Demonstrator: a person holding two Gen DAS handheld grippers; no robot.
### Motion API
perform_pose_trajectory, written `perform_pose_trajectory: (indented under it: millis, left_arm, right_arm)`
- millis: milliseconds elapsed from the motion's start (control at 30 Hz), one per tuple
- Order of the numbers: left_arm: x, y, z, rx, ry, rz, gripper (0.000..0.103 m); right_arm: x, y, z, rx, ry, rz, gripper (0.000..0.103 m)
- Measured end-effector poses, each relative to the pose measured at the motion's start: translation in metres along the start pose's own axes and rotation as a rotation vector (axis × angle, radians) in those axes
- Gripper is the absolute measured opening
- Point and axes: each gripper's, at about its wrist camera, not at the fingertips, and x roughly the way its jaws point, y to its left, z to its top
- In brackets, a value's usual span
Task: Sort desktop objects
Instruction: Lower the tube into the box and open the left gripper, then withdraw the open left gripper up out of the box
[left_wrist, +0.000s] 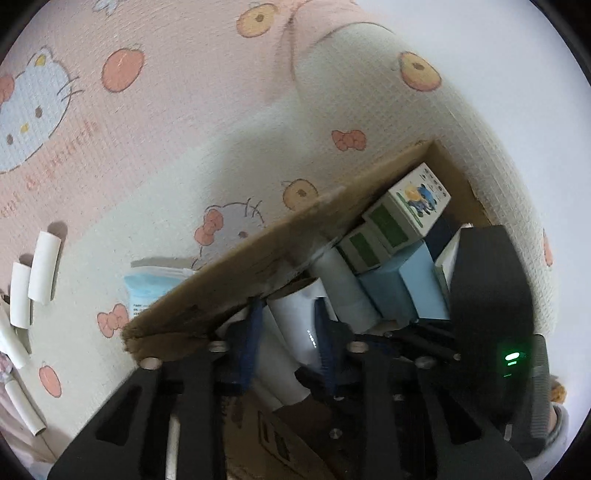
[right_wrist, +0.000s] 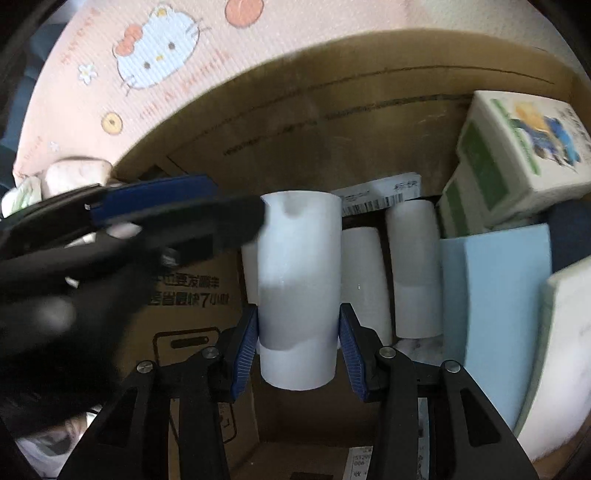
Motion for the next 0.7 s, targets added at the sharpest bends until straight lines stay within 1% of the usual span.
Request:
perform_pose_trajectory:
  millis: [33,67,100,167,233,267,300,367,433,533,600,633,667,700]
  left_arm:
    - [0.001,0.004,0.001,-0.008,0.008,-0.006,0.009]
    - [0.001,0.008,0.002,-0.012,0.008,-0.010,0.006]
    - [0.000,0.011,0.001,-0.017,0.004,-0.015,0.006]
    - [-0.002,0.011,-0.001,0.005,-0.010,-0.021,0.006]
    - [-0.004,0.008,-0.004,0.062,-0.031,0.026,0.006]
    - [-0.004,0.009,-0.005,0.074,-0.036,0.043,0.006]
    - [-0.004,0.013,-0.006,0.079,-0.038,0.049,0.006]
    - [-0.005,0.021,-0.007,0.066,-0.054,0.022,0.006]
    - [-0.008,0.028,-0.005,0.034,-0.061,-0.025,0.006]
    - [-0.009,0.032,-0.004,0.000,-0.065,-0.075,0.008]
    - [-0.011,0.031,-0.004,0.006,-0.070,-0.089,0.011]
    - [-0.011,0.031,-0.005,0.009,-0.073,-0.094,0.016]
    - [-0.012,0.030,-0.006,0.012,-0.075,-0.105,0.024]
    - [-0.014,0.030,-0.007,0.010,-0.076,-0.129,0.028]
  right_arm:
    - [0.003,0.003,0.002,-0.012,0.019,-0.018,0.041]
    - [0.006,0.005,0.003,-0.025,0.034,-0.028,0.041]
    - [0.010,0.008,0.005,-0.041,0.050,-0.036,0.041]
    - [0.014,0.012,0.009,-0.073,0.067,-0.092,0.041]
    - [0.019,0.013,0.014,-0.080,0.092,-0.120,0.041]
    - [0.020,0.013,0.016,-0.078,0.096,-0.123,0.041]
    - [0.023,0.012,0.018,-0.076,0.117,-0.127,0.041]
    - [0.025,0.013,0.021,-0.079,0.130,-0.125,0.041]
    - [0.025,0.012,0.022,-0.089,0.140,-0.120,0.041]
    - [0.025,0.012,0.023,-0.103,0.138,-0.136,0.041]
    - [0.024,0.015,0.024,-0.119,0.135,-0.161,0.041]
    - [0.022,0.016,0.024,-0.127,0.126,-0.173,0.041]
    - [0.020,0.018,0.024,-0.133,0.117,-0.174,0.041]
    - [0.019,0.019,0.024,-0.131,0.115,-0.169,0.041]
